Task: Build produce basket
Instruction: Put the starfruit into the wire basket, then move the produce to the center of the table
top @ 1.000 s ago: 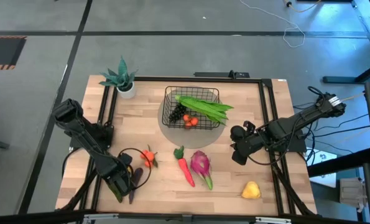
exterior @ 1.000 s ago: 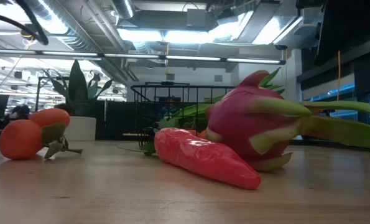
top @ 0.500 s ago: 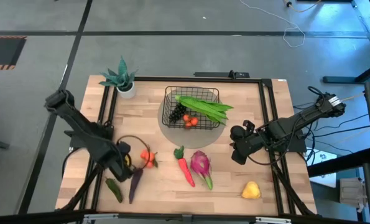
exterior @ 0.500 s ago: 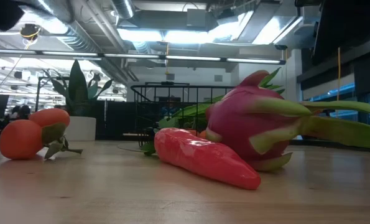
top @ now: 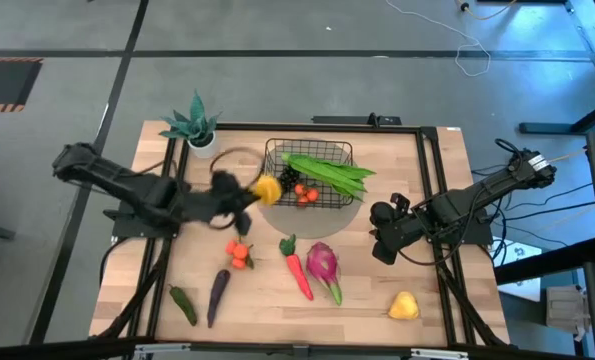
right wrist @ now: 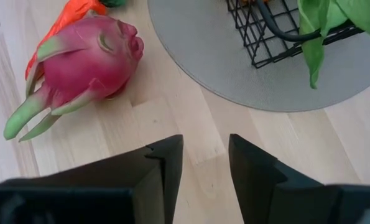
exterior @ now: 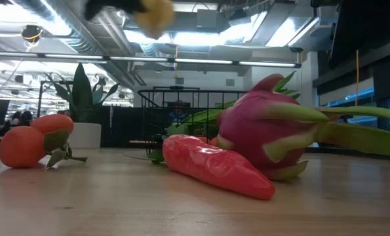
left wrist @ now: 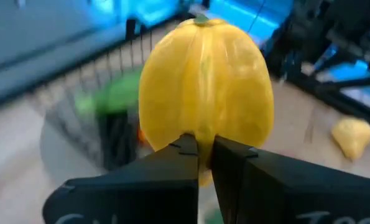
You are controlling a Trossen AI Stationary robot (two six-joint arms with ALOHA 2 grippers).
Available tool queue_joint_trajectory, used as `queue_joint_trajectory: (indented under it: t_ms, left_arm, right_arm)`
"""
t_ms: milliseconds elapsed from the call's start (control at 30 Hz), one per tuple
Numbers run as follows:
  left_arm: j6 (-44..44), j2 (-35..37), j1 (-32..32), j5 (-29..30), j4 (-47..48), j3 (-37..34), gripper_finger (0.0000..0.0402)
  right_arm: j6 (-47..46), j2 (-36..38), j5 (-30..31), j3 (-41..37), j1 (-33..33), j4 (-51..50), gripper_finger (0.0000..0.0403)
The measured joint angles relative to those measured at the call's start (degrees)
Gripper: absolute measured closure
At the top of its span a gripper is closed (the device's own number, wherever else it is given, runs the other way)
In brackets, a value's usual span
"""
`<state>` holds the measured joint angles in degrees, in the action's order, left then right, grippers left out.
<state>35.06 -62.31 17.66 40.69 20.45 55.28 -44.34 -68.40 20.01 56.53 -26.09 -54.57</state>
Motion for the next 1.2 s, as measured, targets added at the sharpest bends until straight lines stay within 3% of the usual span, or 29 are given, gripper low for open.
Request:
queue_joint_trajectory:
  t_ms: [100,200,367,500,600,733,933,1033,1200]
  left_arm:
    - [-9.47,-2.72,-7.57,-8.47,-7.1,0.01,0.0398]
    - [-13.0,-4.91,-14.53,-16.53,-8.55,0.03,0.0398]
    - [-19.56,-7.74,-22.97,-19.21,-7.91,0.0,0.0387]
    - [-22.58,-9.27,-26.63,-26.08,-7.92,0.01,0.0352]
    - [-23.66,-10.03,-28.21,-30.03,-7.95,0.01,0.032]
    - [-23.68,-10.42,-29.39,-29.73,-8.11,0.01,0.029]
    - [-19.38,-10.27,-29.29,-30.38,-8.2,0.01,0.0278]
    - [-16.38,-9.06,-27.87,-37.09,-6.85,0.01,0.0277]
    - [-7.55,-8.12,-22.98,-56.56,2.72,0.05,0.0277]
  right_arm:
    - [-0.04,0.0,-0.02,0.0,0.0,-0.02,0.0283]
    - [-0.08,0.0,-0.1,0.0,0.0,-0.02,0.0283]
    - [-0.15,0.0,-0.11,0.0,0.0,0.0,0.0283]
    - [-0.36,0.0,-0.12,0.02,0.0,0.07,0.0283]
    - [-0.4,0.0,-0.11,0.02,0.0,0.19,0.0283]
    - [-0.5,0.0,-0.11,0.02,0.0,0.55,0.0283]
    - [-0.62,0.0,-0.44,0.02,0.01,0.68,0.0283]
    - [-0.83,0.0,-2.33,0.02,0.0,0.68,0.0283]
    - [-4.91,0.0,-4.04,0.02,-0.85,0.61,0.0283]
